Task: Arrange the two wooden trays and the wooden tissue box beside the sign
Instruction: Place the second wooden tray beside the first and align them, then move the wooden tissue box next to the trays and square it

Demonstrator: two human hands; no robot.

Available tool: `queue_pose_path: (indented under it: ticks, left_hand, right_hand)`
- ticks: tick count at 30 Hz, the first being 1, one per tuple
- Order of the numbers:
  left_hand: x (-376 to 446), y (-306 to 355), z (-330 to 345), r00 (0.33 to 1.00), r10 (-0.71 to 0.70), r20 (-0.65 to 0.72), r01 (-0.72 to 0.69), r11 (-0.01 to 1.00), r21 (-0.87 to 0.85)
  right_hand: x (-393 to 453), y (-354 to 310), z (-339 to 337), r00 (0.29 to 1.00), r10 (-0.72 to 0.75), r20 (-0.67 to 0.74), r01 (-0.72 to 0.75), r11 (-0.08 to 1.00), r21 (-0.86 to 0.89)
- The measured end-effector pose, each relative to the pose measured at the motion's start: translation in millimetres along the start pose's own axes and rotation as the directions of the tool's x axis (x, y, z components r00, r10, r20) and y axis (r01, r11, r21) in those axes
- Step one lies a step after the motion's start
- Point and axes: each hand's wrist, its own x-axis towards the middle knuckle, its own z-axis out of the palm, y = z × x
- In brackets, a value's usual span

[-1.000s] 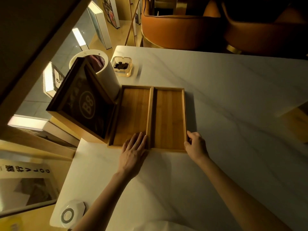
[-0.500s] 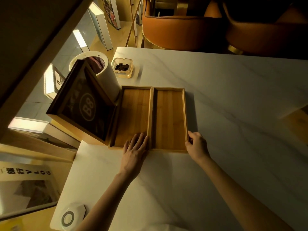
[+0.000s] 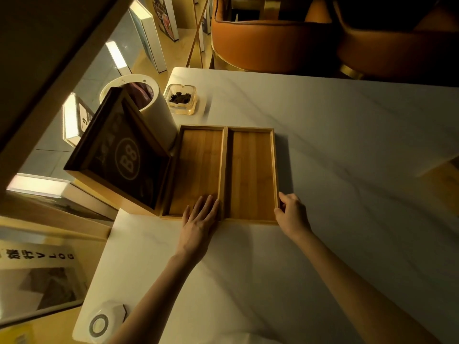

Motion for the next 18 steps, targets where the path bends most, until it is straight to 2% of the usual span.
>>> queue_pose_path:
  ticks: [5,10,15,18]
  left_hand:
    - [0.2,3.5,-8.0,0.999,-0.004,0.049,0.006,0.999,-0.044]
    - [6.4,14.5,-29.3,0.993,-0.027,0.119,0.031,0.999,-0.040]
    - [25.5,62.7,-54.1,0.996,-0.081,-0.031,0.080,0.996,-0.032]
    - [45.3,102.2,-59.1,0.998,-0.042,-0.036,0.040,0.999,-0.029]
  right_hand:
    - [1.7,2.0,-5.1,0.997,-0.034,0.066,0.043,0.990,-0.135]
    - [0.5,-3.4,-18.7,0.982,-0.176,0.063,0.185,0.872,-0.453]
    - [-2.0,1.7,-42.0,0.940,-0.336,0.054,0.318,0.811,-0.490]
    - [-1.3,16.0,-71.1,0.932,-0.361,0.027,0.326,0.805,-0.497]
